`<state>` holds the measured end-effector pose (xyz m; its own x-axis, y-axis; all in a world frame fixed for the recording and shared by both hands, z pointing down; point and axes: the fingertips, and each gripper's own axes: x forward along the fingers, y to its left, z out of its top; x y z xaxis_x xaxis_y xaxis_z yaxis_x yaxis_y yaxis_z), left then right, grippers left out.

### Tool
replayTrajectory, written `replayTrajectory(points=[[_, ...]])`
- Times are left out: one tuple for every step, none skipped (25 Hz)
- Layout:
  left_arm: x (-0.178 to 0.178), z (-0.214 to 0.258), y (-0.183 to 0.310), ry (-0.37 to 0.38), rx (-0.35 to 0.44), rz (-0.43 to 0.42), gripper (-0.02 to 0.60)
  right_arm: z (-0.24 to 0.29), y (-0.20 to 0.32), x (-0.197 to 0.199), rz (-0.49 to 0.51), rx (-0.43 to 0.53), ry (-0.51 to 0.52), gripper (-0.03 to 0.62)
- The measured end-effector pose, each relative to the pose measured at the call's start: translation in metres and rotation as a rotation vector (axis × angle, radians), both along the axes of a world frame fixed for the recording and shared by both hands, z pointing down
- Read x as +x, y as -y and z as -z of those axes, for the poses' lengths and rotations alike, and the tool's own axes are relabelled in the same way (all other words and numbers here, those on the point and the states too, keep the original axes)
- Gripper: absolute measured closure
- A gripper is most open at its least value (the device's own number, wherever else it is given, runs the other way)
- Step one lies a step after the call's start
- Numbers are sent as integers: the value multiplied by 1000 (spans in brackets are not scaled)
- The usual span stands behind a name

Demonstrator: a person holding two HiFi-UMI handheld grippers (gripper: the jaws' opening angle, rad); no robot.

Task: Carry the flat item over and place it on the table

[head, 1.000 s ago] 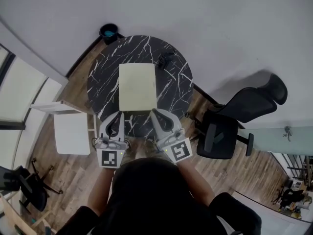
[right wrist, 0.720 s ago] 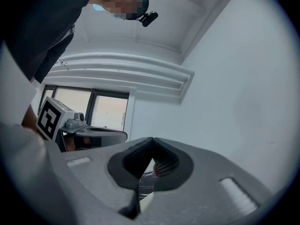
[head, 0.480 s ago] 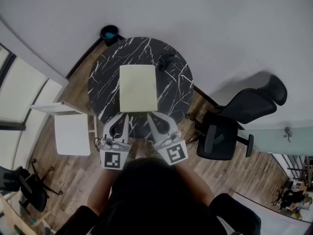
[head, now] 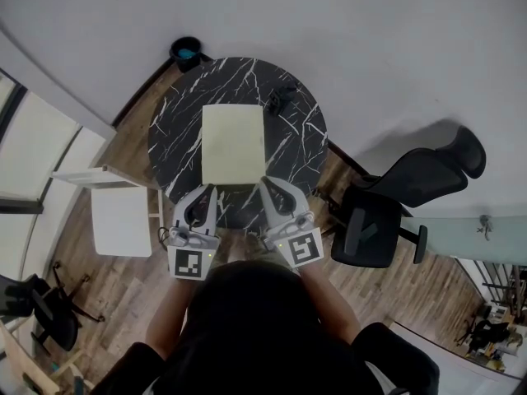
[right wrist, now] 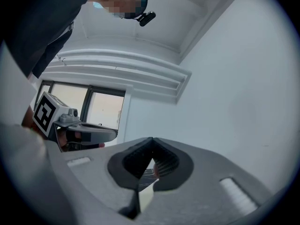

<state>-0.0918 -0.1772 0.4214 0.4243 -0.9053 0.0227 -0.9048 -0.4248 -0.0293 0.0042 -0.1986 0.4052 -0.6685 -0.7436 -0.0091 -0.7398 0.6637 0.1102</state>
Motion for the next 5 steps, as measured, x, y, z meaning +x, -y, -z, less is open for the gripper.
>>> replayTrajectory(points=[[1,-1,1,4,0,-2,571,0,3,4,-8,4,1,598],[2,-2,2,6,-2,-2,571,0,6,8,-16,7,2,597],[3,-3,3,4,-6,0,571,-1,8,13,-23,8,1,597],[4,-4,4,2,-11,1,571,-2,10,17,-29,9,-1,598],[6,-6,4,-1,-17,3,571,-3,12,21,-34,9,-3,597]])
